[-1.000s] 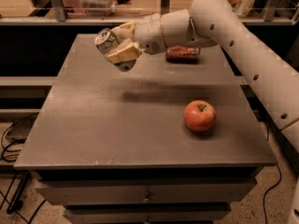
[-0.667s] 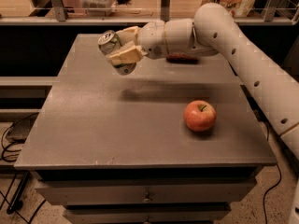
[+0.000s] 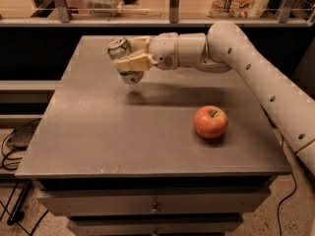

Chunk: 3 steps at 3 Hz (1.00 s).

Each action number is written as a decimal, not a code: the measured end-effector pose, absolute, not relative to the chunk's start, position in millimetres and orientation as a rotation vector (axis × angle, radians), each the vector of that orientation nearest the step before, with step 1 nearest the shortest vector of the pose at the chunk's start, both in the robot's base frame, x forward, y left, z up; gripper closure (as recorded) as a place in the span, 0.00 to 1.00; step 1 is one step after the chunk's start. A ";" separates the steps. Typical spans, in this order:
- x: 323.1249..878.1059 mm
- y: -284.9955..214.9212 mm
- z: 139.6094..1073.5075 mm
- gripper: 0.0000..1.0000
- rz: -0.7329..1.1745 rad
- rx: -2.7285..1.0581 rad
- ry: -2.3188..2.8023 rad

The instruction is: Place 7up can upright

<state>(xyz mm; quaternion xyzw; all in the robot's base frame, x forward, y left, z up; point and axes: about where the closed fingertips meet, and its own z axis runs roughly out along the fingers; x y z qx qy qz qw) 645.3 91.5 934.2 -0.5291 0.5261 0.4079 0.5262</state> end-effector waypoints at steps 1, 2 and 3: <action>646.5 92.5 924.0 1.00 1.003 -1.228 1.280; 646.9 94.3 916.3 1.00 1.017 -1.213 1.280; 646.4 95.7 911.0 0.74 1.011 -1.218 1.242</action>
Offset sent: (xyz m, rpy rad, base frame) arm 0.0045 -0.0016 -0.0273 0.0496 0.0591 -0.0276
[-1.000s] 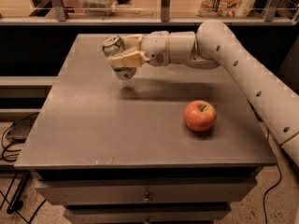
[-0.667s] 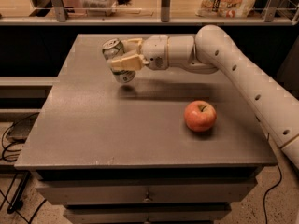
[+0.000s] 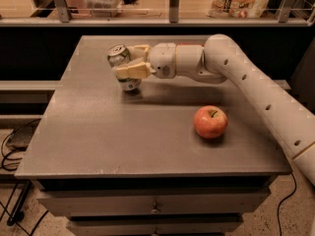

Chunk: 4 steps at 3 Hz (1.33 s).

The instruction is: Place 7up can upright

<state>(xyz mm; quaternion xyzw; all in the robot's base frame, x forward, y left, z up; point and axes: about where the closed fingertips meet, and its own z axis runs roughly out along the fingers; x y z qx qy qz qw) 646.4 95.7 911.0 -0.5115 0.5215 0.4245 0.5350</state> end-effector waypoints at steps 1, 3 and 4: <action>645.9 96.5 908.0 0.51 1.010 -1.222 1.221; 644.4 93.9 904.3 0.05 1.002 -1.216 1.209; 644.2 89.2 907.9 0.00 0.984 -1.219 1.209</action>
Offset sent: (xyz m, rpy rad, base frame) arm -0.0004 -0.0071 -0.0094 0.0218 -0.0309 -0.0040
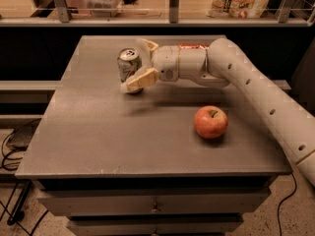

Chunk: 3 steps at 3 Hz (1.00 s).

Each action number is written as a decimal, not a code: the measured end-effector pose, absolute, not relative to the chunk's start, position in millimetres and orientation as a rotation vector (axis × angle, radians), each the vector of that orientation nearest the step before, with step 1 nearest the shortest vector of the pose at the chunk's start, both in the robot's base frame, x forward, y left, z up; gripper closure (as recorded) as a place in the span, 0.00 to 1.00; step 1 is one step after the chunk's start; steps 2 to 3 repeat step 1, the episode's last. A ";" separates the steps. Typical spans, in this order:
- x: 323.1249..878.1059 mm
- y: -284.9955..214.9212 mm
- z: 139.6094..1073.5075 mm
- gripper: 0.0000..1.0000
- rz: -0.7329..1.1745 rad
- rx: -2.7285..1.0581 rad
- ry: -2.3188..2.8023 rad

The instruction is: Place 7up can upright

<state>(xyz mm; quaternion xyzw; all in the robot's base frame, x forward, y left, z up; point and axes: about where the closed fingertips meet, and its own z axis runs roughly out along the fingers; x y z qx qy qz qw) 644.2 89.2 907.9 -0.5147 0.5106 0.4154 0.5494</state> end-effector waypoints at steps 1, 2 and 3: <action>644.2 89.3 907.9 0.00 0.984 -1.219 1.209; 644.2 89.3 907.9 0.00 0.984 -1.219 1.209; 644.2 89.3 907.9 0.00 0.984 -1.219 1.209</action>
Offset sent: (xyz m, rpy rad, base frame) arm 0.0000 0.0000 0.0000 0.0000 0.0000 0.0000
